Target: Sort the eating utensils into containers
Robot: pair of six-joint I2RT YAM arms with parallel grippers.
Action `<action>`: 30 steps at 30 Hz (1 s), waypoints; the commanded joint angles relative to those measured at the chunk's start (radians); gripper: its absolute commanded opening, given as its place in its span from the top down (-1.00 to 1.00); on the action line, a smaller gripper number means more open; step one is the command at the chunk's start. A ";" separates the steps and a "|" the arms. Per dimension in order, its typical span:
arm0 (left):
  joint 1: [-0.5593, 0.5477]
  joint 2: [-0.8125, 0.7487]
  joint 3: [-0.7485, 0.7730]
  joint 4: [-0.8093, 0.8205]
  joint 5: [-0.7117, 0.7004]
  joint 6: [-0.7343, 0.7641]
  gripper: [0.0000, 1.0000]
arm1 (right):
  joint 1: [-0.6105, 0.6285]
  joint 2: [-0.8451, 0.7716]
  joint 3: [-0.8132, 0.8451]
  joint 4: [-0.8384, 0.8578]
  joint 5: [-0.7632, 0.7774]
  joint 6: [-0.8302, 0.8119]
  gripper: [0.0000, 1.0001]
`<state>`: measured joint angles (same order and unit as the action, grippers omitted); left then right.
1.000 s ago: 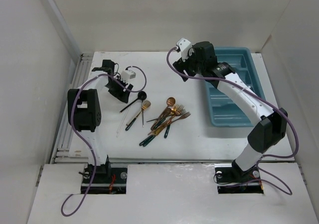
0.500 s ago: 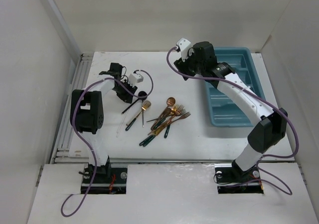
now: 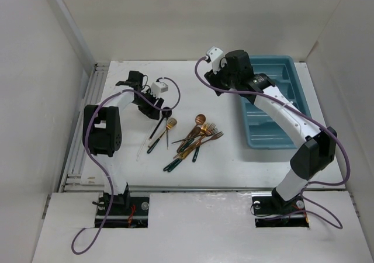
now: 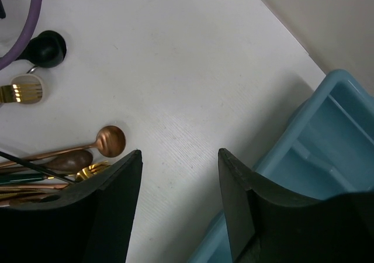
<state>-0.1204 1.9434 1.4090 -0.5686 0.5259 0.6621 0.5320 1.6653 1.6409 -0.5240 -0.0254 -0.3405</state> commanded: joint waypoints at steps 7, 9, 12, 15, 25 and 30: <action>-0.071 -0.040 -0.004 -0.010 -0.006 -0.016 0.21 | 0.011 0.010 0.028 -0.030 0.012 -0.009 -0.13; -0.081 -0.040 -0.037 0.001 -0.024 -0.025 0.27 | 0.011 0.010 0.019 -0.030 0.012 -0.009 -0.10; -0.090 -0.031 -0.076 0.042 -0.072 -0.041 0.32 | 0.011 0.001 0.010 -0.030 0.012 -0.009 -0.10; -0.100 -0.020 -0.103 0.085 -0.121 -0.052 0.38 | 0.011 -0.009 0.000 -0.030 0.012 -0.009 -0.10; -0.101 -0.009 -0.032 0.082 -0.096 -0.150 1.00 | 0.011 -0.038 -0.019 -0.021 0.030 -0.018 -0.05; -0.090 -0.041 0.238 0.023 -0.063 -0.240 1.00 | -0.038 -0.071 -0.010 0.033 -0.008 0.030 -0.05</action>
<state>-0.2142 1.9469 1.4647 -0.5327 0.4164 0.4885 0.5240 1.6669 1.6211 -0.5598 -0.0093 -0.3470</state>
